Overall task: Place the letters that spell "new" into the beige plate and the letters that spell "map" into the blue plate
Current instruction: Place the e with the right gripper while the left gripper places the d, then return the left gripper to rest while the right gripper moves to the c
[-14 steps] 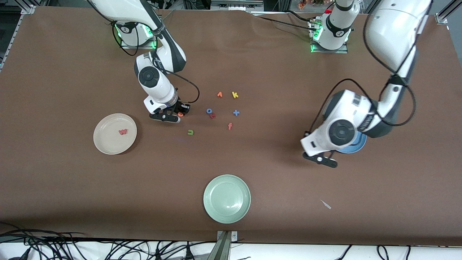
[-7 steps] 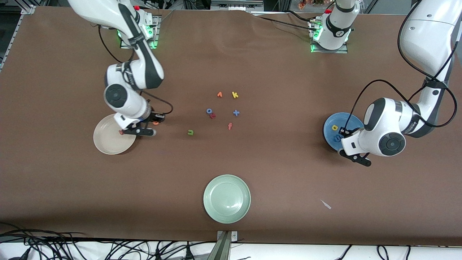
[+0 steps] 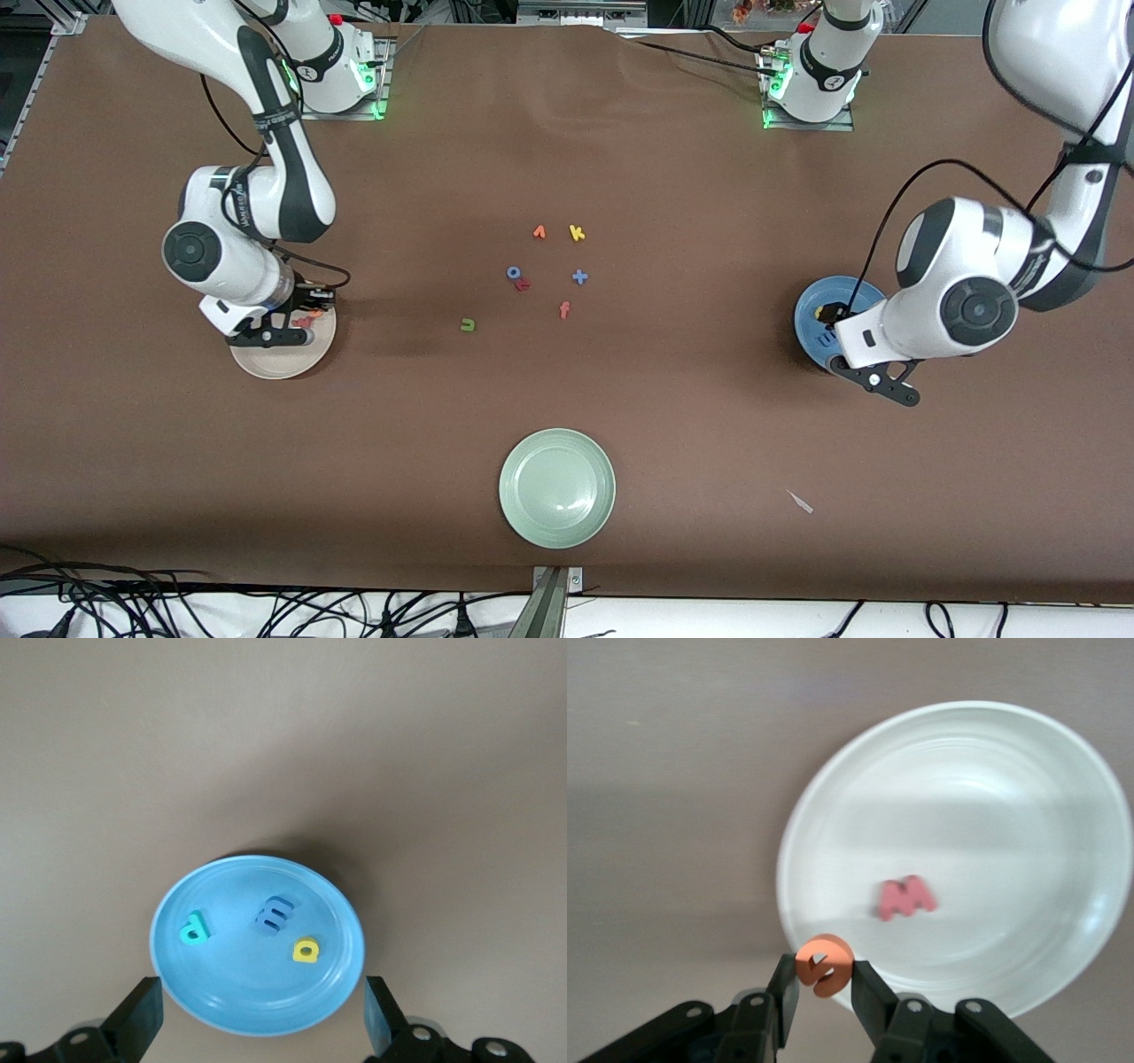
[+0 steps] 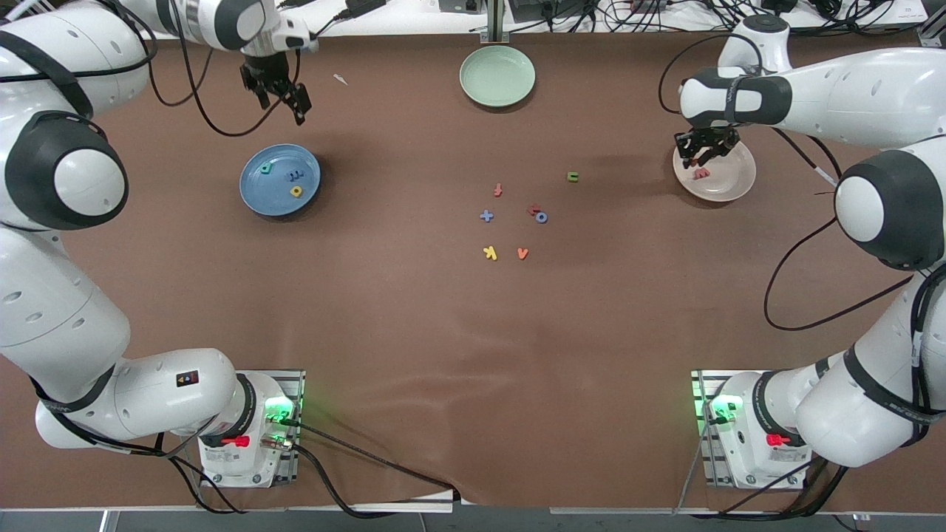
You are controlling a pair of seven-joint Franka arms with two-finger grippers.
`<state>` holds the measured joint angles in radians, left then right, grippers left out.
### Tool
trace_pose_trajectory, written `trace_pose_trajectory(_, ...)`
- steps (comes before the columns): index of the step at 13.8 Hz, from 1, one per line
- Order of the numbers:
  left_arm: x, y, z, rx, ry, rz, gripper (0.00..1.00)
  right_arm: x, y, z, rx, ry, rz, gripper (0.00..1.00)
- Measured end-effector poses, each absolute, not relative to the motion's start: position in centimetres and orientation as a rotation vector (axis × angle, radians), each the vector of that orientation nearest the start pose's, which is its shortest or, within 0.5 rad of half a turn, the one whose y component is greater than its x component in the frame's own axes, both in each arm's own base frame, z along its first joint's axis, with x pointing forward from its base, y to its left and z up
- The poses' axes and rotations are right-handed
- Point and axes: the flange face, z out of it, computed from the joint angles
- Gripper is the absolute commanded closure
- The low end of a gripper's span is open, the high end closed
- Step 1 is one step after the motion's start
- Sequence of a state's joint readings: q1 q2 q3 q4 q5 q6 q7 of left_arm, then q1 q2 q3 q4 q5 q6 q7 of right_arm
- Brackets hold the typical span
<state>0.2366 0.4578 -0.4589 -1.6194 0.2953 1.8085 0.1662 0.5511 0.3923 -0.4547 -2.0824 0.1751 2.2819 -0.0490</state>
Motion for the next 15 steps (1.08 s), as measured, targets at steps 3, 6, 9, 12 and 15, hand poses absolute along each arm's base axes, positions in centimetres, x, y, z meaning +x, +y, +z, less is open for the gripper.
trace_pose_trajectory(3, 64.5, -10.4, 44.8, -2.948, 0.716, 0.287, 0.0, 57.0, 3.6, 23.3, -3.189, -0.056, 0.251, 0.4)
trace_pose_trajectory(6, 64.7, -9.3, 51.7, -2.964, 0.659, 0.245, 0.0, 57.4, 3.6, 22.9, -3.196, -0.059, 0.253, 0.0)
trace_pose_trajectory(9, 65.4, -7.6, 54.7, -3.039, 0.597, 0.156, 0.0, 58.3, 4.1, 24.1, -3.191, -0.069, 0.253, 0.0)
trace_pose_trajectory(12, 66.1, -4.7, 55.9, -3.194, 0.41, 0.064, 0.0, 59.5, 5.1, 26.2, -3.178, -0.08, 0.285, 0.0)
trace_pose_trajectory(15, 64.6, -3.9, 57.7, -3.237, 0.147, 0.05, 0.0, 60.1, 7.3, 27.1, -3.175, -0.046, 0.274, 0.0)
